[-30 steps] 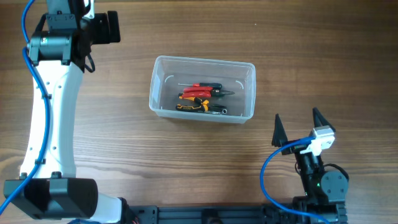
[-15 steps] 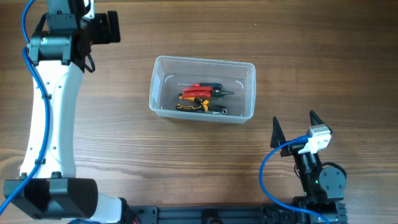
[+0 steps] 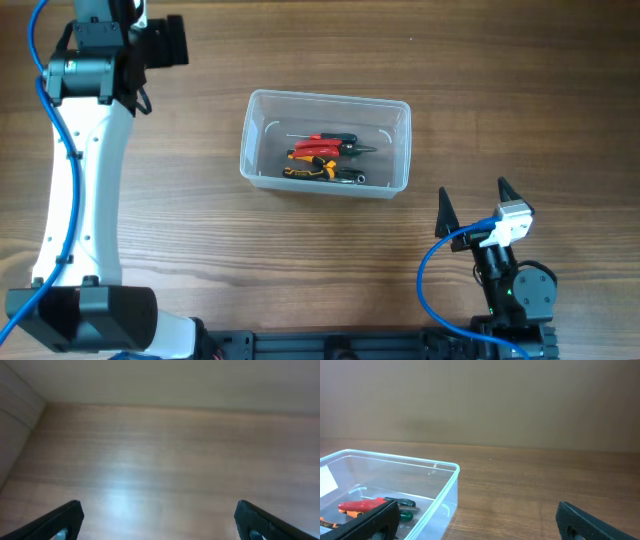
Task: Pack container
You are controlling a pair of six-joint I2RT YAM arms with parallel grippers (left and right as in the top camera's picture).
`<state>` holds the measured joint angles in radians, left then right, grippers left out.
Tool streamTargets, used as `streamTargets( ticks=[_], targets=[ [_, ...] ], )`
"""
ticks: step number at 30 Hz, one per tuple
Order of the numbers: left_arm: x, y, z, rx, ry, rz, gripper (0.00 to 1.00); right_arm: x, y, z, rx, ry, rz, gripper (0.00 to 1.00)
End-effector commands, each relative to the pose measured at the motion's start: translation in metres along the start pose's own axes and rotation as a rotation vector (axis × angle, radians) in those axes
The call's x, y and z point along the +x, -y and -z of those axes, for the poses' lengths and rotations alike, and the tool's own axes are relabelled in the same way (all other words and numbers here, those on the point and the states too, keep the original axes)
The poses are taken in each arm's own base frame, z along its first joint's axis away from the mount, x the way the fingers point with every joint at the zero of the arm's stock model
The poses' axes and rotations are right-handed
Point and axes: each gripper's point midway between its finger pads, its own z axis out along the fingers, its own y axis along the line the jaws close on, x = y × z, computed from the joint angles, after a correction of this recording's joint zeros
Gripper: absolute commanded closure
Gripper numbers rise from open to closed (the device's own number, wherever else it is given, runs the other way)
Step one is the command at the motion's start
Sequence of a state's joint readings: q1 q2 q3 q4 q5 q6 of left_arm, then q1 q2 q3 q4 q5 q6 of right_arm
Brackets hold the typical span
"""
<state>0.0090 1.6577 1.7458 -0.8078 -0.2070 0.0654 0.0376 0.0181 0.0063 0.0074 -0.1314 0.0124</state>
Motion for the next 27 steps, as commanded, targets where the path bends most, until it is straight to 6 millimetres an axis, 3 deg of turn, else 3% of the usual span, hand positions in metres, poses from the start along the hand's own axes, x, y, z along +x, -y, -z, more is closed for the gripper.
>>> streamTargets(
  ticks=[1, 2, 7, 8, 11, 15, 18, 22, 27],
  targets=[
    [-0.035, -0.019, 0.036, -0.026, 0.157, 0.202, 0.00, -0.001, -0.001, 0.000, -0.004, 0.006, 0.013, 0.00],
    [-0.042, -0.022, 0.049, -0.019, 0.195, 0.241, 0.00, -0.001, -0.001, 0.000, -0.004, 0.006, 0.013, 0.00],
    [-0.068, -0.042, 0.151, 0.017, 0.413, 0.358, 0.00, -0.001, -0.001, 0.000, -0.004, 0.006, 0.013, 0.00],
    [-0.069, -0.047, 0.182, 0.034, 0.470, 0.385, 0.00, -0.001, -0.001, 0.000, -0.004, 0.006, 0.013, 0.00],
    [-0.061, -0.060, 0.247, 0.059, 0.575, 0.438, 0.00, -0.001, -0.001, 0.000, -0.004, 0.006, 0.013, 0.00],
    [-0.021, -0.070, 0.301, 0.077, 0.660, 0.466, 0.00, -0.001, -0.001, 0.000, -0.004, 0.006, 0.013, 0.00],
    [0.020, -0.070, 0.303, 0.098, 0.656, 0.530, 0.00, -0.001, -0.001, 0.000, -0.004, 0.006, 0.013, 0.00],
    [0.068, -0.063, 0.270, 0.136, 0.659, 0.634, 0.00, -0.001, -0.001, 0.000, -0.004, 0.006, 0.013, 0.00],
    [0.125, -0.047, 0.189, 0.182, 0.617, 0.791, 0.00, -0.001, -0.001, 0.000, -0.004, 0.006, 0.013, 0.00]
  ],
)
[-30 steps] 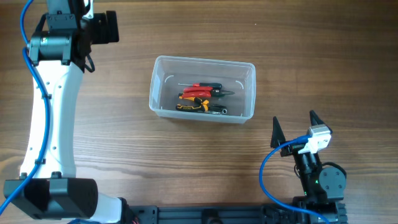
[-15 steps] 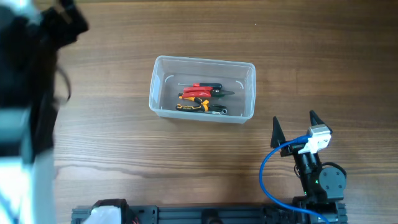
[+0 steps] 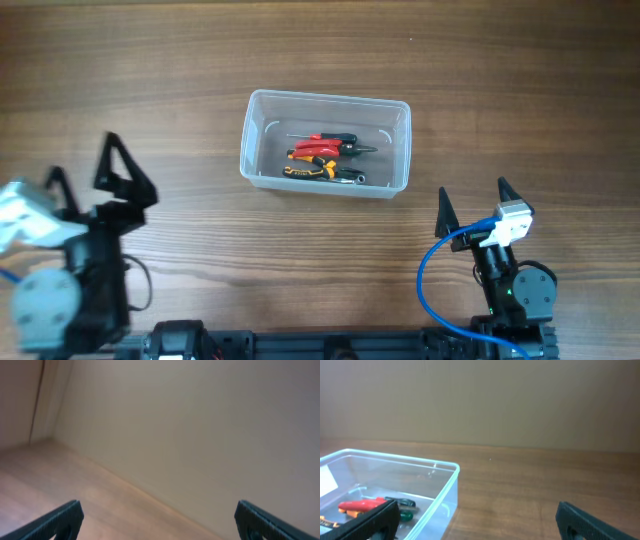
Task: Pack container
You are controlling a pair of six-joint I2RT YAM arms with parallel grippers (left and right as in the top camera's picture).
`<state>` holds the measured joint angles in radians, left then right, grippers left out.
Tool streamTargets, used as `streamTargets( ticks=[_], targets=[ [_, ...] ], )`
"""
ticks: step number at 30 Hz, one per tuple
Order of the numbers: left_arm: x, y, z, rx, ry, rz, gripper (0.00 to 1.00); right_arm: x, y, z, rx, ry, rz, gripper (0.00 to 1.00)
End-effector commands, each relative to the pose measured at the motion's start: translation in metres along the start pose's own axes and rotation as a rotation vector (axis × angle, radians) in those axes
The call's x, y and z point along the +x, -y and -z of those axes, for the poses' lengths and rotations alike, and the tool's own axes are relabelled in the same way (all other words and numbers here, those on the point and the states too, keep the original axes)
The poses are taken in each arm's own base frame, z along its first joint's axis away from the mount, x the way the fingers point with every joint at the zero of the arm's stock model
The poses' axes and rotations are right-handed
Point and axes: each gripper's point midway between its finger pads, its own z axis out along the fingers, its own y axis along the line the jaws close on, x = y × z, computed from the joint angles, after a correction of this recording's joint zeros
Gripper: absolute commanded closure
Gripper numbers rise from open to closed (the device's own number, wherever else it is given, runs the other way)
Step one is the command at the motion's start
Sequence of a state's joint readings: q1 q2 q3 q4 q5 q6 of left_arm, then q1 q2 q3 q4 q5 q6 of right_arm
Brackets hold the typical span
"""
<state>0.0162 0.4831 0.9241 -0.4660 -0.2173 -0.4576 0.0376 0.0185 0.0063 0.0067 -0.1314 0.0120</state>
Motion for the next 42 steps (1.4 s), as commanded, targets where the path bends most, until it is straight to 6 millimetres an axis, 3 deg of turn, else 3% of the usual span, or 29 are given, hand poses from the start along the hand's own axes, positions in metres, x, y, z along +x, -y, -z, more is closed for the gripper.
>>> streamTargets(
  ticks=[1, 6, 8, 13, 23, 42],
  targets=[
    [0.067, -0.038, -0.018, -0.052, -0.048, 0.166, 0.00, -0.001, -0.001, 0.000, -0.004, 0.007, 0.013, 0.00],
    [0.129, -0.067, -0.030, -0.047, -0.077, 0.195, 0.00, -0.001, -0.001, 0.000, -0.004, 0.007, 0.013, 0.00],
    [0.140, -0.071, -0.028, -0.037, -0.088, 0.195, 0.00, -0.001, -0.001, 0.000, -0.004, 0.007, 0.012, 0.00],
    [0.151, -0.070, -0.020, 0.015, -0.095, 0.201, 0.00, -0.001, -0.001, 0.000, -0.004, 0.007, 0.012, 0.00],
    [0.193, -0.079, -0.017, 0.072, -0.154, 0.202, 0.00, -0.001, -0.001, 0.000, -0.004, 0.007, 0.012, 0.00],
    [0.223, -0.091, -0.014, 0.056, -0.220, 0.194, 0.00, -0.001, -0.001, 0.000, -0.004, 0.007, 0.013, 0.00]
  ],
)
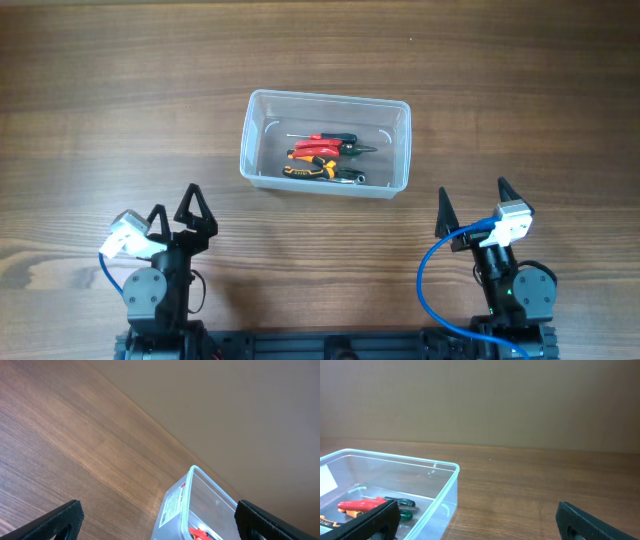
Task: Pack container
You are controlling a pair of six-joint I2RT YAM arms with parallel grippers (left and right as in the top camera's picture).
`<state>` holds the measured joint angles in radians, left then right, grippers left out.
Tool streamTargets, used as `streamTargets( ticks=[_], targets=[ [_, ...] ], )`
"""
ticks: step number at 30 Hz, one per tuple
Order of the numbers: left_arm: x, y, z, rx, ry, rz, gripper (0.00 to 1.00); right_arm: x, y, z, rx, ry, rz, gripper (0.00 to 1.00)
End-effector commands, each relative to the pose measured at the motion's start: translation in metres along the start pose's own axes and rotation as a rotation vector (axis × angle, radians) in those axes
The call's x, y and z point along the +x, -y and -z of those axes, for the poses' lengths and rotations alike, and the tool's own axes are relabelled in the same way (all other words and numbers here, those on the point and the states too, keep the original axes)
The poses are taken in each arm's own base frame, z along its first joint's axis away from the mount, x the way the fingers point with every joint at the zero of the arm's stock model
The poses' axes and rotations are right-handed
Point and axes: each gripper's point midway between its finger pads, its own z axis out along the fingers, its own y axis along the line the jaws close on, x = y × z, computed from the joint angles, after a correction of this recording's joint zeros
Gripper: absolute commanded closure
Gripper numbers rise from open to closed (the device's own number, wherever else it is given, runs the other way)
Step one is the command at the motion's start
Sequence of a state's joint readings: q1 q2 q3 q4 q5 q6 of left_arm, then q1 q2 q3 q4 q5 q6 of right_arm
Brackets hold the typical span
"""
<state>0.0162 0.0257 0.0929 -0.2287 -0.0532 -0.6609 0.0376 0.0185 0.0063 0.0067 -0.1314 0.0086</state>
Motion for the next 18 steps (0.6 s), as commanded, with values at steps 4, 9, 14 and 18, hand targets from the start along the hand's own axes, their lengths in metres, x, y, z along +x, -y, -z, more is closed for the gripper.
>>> streamTargets(
  ticks=[4, 9, 14, 18],
  targets=[
    [0.0065, -0.0038, -0.0012, 0.003, -0.014, 0.010, 0.00, -0.0015, -0.0005, 0.0003, -0.004, 0.007, 0.009, 0.00],
    [0.0056, -0.0050, -0.0013, -0.003, -0.010, -0.384, 0.00, -0.0015, -0.0005, 0.0003, -0.004, 0.007, 0.009, 0.00],
    [0.0056, -0.0049, -0.0013, 0.001, -0.010, -0.946, 0.00, -0.0015, -0.0005, 0.0003, -0.004, 0.007, 0.009, 0.00],
    [0.0065, -0.0040, -0.0012, 0.009, -0.013, -0.948, 0.00, -0.0015, -0.0005, 0.0003, -0.004, 0.007, 0.009, 0.00]
  ],
)
